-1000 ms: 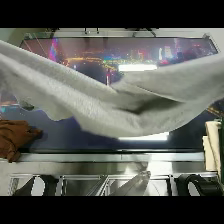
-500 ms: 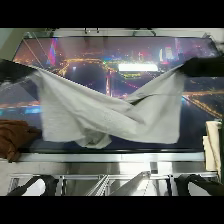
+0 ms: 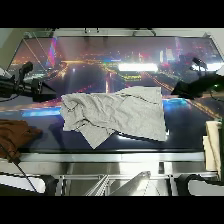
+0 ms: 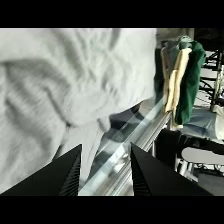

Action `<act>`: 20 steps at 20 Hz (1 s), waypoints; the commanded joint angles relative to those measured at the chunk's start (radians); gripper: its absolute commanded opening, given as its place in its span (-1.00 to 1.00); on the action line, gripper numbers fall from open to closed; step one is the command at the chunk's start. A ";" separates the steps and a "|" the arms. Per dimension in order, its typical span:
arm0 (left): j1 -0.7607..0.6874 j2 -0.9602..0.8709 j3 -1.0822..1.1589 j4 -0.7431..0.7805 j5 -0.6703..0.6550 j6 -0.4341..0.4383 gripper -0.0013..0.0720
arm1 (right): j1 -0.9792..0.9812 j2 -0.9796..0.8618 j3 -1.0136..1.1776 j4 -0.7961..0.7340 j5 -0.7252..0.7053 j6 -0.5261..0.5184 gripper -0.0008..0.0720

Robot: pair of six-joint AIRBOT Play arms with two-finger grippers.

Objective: Fold the shirts.

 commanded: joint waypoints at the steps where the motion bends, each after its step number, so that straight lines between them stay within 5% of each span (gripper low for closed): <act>1: 0.039 0.027 -0.097 0.167 0.029 -0.051 -0.09 | -0.099 0.064 -0.114 0.029 0.124 -0.011 0.07; 5: 0.025 0.032 -0.228 0.154 0.148 -0.005 -0.09 | -0.151 0.102 -0.325 0.204 0.069 -0.092 0.00; 11: -0.091 -0.051 -0.219 0.150 0.262 0.001 -0.09 | -0.149 0.077 -0.500 0.260 -0.034 -0.118 0.00; 20: -0.115 -0.106 -0.102 0.151 0.245 -0.025 -0.09 | -0.005 -0.068 -0.521 0.395 -0.041 -0.202 0.00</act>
